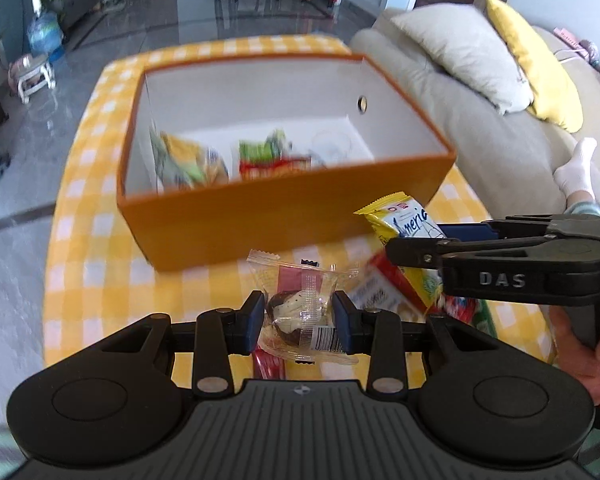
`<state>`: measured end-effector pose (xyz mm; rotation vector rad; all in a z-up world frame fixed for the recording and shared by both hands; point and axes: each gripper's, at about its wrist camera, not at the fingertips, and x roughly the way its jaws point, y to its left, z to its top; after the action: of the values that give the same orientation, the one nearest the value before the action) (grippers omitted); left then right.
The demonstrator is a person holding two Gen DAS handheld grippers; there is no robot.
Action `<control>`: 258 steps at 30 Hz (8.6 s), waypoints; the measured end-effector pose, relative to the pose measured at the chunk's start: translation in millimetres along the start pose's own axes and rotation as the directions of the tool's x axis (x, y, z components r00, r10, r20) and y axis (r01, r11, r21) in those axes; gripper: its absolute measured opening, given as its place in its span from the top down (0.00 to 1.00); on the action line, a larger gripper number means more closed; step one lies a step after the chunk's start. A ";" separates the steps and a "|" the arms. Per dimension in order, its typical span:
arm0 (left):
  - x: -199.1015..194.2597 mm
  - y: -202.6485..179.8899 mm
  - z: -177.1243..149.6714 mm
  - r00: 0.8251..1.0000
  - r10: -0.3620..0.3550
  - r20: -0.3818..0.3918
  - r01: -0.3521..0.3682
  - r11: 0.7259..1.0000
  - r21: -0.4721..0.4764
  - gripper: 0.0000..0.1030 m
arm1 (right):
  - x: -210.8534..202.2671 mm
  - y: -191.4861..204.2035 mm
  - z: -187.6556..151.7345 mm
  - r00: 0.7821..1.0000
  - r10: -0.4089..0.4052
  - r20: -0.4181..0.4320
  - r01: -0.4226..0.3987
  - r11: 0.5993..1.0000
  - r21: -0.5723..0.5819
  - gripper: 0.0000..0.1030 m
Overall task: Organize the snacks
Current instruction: 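Lift the sweet and America pack and carry both over the orange box, then open both tools to drop the sweet and America pack into the box, then withdraw both tools from the box back toward the table snacks, then grasp the red wafer bar with left tool while right tool grasps yogurt ball pack, then carry the wafer bar and yogurt ball pack over the orange box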
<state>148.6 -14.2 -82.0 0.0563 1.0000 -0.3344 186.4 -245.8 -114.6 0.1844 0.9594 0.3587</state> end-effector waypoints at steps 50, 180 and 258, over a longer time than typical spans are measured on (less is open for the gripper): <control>148.6 63.8 161.4 0.973 0.187 -0.137 -0.167 0.975 0.144 0.60 | 158.7 -3.5 172.3 0.941 -0.253 -0.224 0.224 0.963 -0.150 0.52; 53.0 22.0 -53.7 0.984 0.069 -0.166 -0.076 0.997 -0.031 0.75 | 62.1 29.0 -43.1 0.977 -0.159 -0.142 0.117 0.957 -0.267 0.45; 71.8 17.8 136.5 0.986 0.165 0.009 -0.165 0.975 0.149 0.76 | 58.7 12.4 143.5 0.972 -0.228 0.056 0.234 0.921 -0.311 0.45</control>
<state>300.8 -42.3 -69.5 0.2742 0.9650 -0.2559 332.7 -211.6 -74.7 -0.2176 0.8808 0.2866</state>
